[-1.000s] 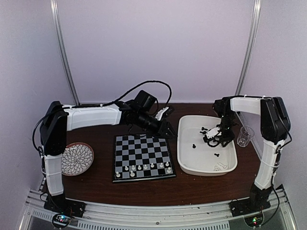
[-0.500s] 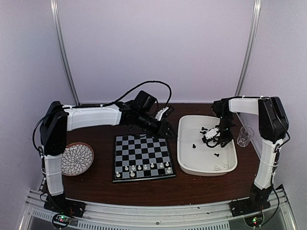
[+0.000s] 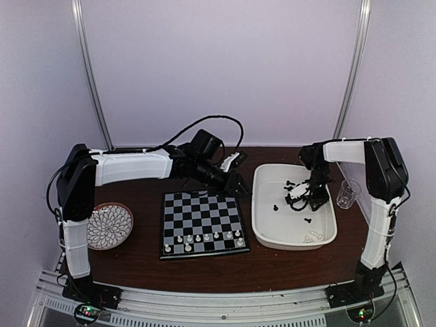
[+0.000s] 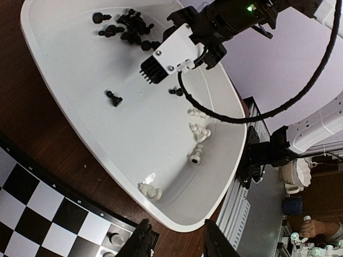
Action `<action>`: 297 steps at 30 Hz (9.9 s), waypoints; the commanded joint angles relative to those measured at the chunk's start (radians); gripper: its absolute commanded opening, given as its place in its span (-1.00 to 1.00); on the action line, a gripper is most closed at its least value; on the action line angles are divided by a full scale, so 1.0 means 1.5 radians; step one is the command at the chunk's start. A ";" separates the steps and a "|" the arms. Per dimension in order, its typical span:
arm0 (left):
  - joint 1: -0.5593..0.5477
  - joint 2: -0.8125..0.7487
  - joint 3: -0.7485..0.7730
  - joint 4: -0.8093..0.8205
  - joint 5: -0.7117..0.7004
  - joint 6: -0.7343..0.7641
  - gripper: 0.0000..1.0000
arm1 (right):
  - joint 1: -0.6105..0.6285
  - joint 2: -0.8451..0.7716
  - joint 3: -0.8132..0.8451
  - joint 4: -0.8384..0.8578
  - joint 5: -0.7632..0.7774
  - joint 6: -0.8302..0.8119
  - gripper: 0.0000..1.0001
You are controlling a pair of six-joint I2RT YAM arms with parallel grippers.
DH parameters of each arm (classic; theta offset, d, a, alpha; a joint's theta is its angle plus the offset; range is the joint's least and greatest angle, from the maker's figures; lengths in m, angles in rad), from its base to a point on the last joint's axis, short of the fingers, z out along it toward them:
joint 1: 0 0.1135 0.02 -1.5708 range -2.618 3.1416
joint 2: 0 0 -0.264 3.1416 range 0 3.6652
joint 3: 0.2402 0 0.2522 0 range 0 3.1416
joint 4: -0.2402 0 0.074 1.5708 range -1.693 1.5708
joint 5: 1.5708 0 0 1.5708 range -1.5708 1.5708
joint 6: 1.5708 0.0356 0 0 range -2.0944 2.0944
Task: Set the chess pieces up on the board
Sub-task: Pick up the pawn from the storage box, then pass from the right arm to the left, then place the pawn on a2, then pick up the queen from the storage box.
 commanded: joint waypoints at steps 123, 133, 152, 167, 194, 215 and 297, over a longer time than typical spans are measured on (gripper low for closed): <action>-0.024 0.130 0.140 0.192 0.114 -0.149 -0.87 | 0.112 -0.289 0.027 -0.047 -0.389 0.274 -0.19; -0.019 0.005 0.123 -0.192 -0.107 0.136 -0.89 | 0.019 -0.336 -0.077 -0.008 -0.410 0.284 0.01; -0.021 -0.278 -0.216 -0.473 -0.489 0.145 -0.94 | 0.015 -0.229 -0.131 0.199 -0.393 0.429 0.02; -0.019 -0.260 -0.316 -0.405 -0.471 0.131 -0.95 | 0.015 -0.229 -0.139 0.184 -0.390 0.433 0.03; -0.012 -0.234 -0.366 -0.333 -0.458 0.114 -0.70 | 0.017 -0.219 -0.133 0.167 -0.401 0.433 0.04; -0.012 -0.389 -0.251 -0.165 -0.487 0.207 -0.11 | 0.016 -0.234 -0.196 0.015 -0.315 0.283 -0.03; 0.030 -0.134 0.052 -0.074 -0.201 0.109 -0.01 | 0.061 -0.222 -0.071 -0.123 -0.305 0.375 -0.76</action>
